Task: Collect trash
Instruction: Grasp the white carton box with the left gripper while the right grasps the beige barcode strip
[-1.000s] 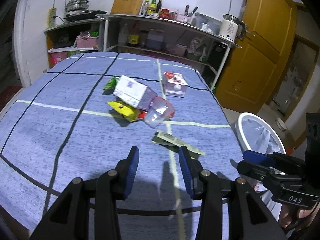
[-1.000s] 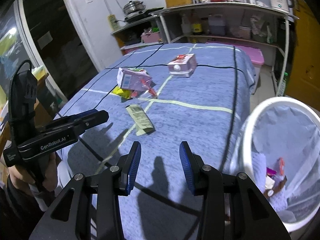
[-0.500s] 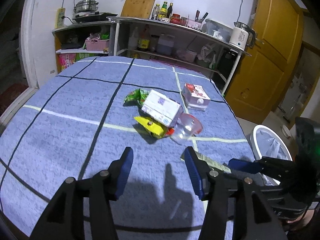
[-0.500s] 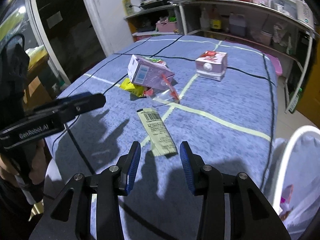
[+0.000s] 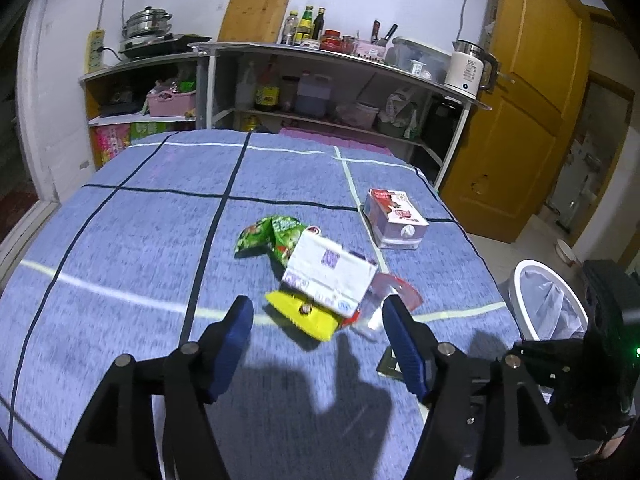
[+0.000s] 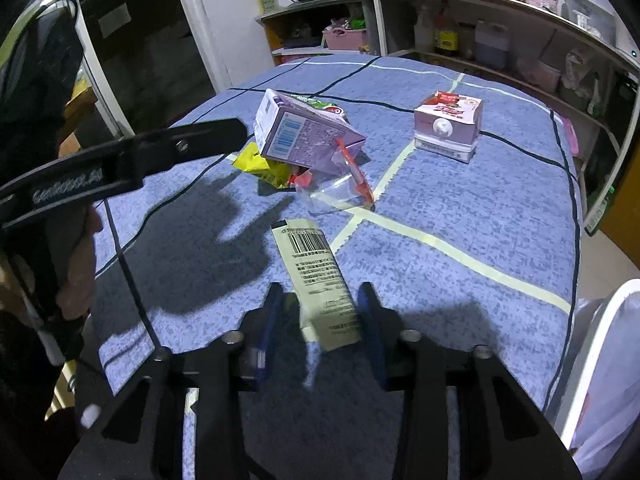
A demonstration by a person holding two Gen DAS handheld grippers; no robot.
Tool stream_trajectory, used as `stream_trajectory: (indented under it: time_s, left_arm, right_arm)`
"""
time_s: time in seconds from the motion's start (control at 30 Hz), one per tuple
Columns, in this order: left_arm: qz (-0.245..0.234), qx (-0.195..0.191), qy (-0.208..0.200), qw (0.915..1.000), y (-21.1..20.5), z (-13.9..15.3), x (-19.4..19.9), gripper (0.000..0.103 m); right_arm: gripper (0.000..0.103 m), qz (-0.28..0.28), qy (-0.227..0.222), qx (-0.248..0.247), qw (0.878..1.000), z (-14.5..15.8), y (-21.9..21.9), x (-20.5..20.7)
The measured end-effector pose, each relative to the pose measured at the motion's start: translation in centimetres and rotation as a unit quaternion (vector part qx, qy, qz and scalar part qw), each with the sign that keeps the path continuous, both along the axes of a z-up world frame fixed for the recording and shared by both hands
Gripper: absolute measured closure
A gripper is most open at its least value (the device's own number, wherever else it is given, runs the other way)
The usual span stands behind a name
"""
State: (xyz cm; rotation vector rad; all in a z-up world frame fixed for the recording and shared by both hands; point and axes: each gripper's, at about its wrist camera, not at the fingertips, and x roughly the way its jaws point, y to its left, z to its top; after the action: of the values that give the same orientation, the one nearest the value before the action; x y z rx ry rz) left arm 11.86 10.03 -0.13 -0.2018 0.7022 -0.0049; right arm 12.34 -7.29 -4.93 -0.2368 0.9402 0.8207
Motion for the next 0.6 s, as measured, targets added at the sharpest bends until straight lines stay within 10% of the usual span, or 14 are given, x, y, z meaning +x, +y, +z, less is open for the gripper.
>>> stream_trajectory:
  time_s: [0.6]
  left_arm:
    - [-0.06,0.005,0.007,0.9982,0.2,-1.3,3.8,0.031]
  right_arm:
    - [0.075,-0.034,0.021,0.028,0.999,0.4,-2.6,0.7]
